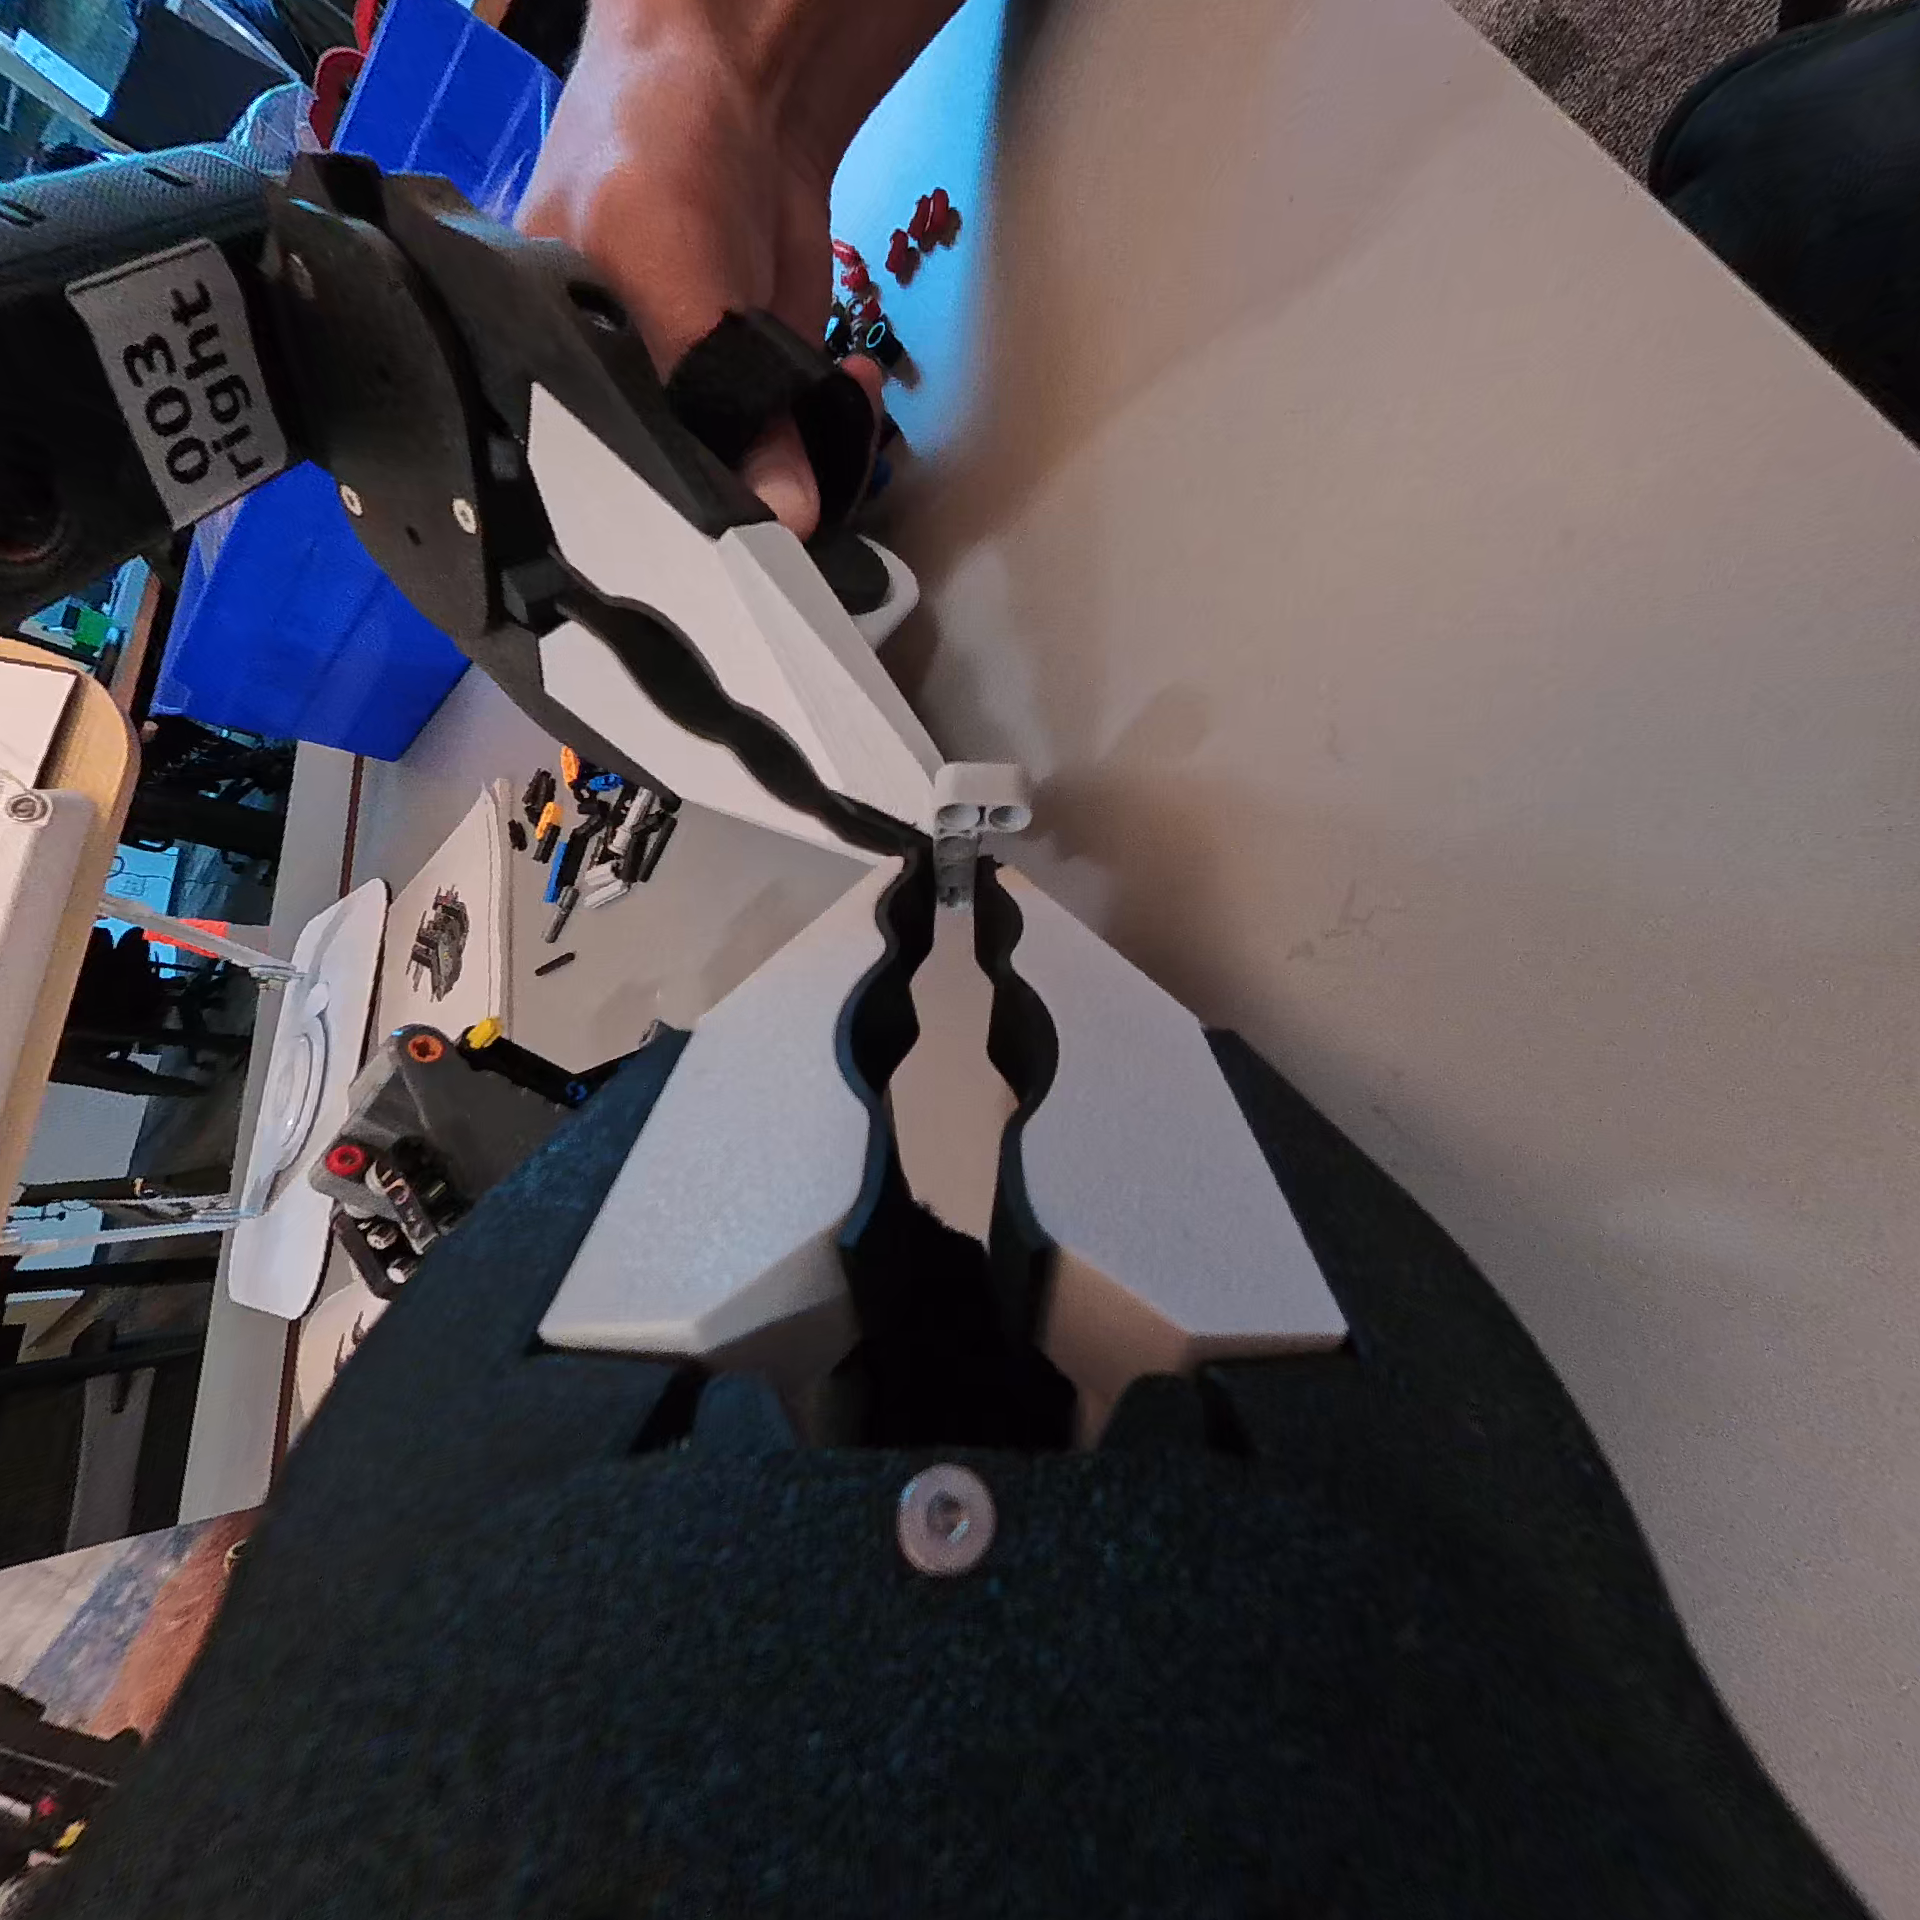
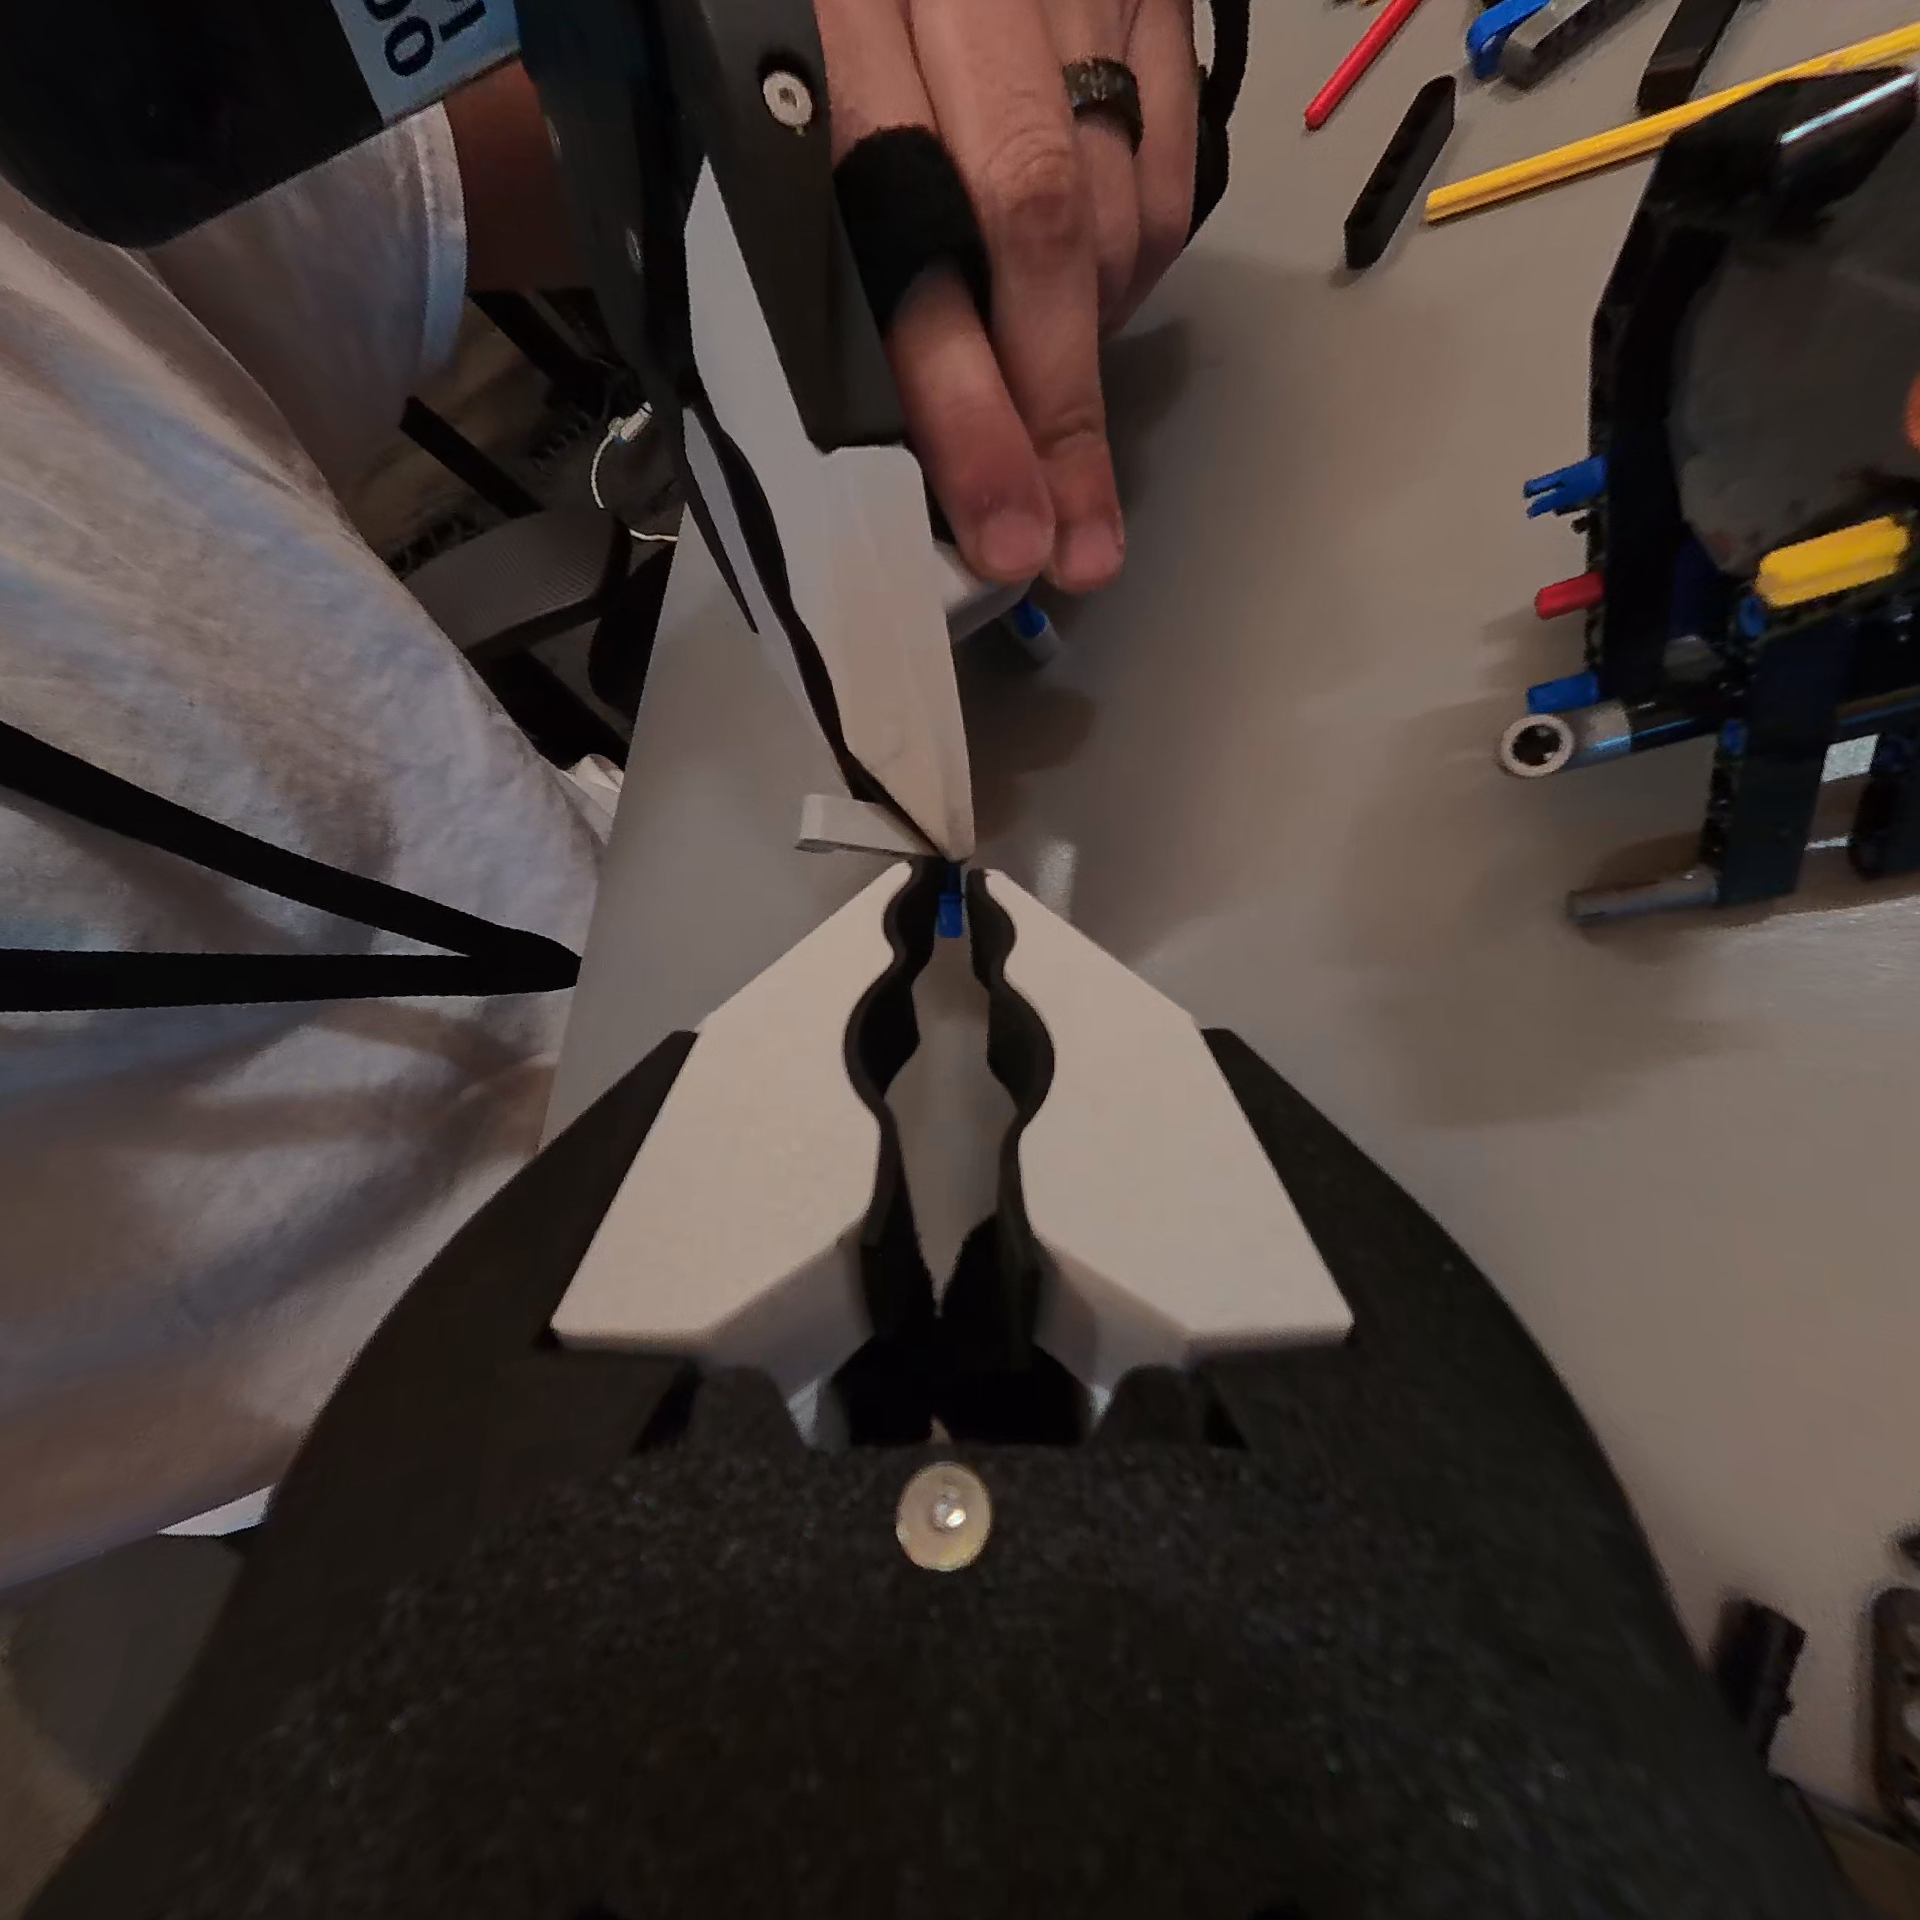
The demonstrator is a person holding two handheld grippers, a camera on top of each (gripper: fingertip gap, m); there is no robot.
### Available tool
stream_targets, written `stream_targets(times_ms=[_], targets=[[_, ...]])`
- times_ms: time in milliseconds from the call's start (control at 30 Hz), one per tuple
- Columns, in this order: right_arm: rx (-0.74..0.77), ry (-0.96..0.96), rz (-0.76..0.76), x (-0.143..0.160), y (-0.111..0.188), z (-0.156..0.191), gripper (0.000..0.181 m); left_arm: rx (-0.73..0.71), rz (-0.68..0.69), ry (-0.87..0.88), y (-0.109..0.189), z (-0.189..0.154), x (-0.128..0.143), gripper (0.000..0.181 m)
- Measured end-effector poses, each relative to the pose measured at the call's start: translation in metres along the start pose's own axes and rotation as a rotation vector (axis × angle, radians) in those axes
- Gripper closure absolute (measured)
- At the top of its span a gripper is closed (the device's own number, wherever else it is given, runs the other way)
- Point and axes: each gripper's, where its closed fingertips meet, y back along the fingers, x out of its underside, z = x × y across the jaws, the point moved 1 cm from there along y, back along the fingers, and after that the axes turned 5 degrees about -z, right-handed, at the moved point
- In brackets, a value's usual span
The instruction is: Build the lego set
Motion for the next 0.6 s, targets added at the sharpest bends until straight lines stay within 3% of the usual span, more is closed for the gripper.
stream_targets(times_ms=[367, 600], targets=[[0.04, 0.031, 0.009, -0.002, 0.01, -0.003, 0.172, -0.01, 0.001, -0.004, 0.0, 0.002, 0.001, 0.175], [0.116, 0.145, 0.166, 0.018, 0.014, -0.004, 0.163, -0.012, 0.002, 0.008, 0.0, 0.004, 0.003, 0.175]])
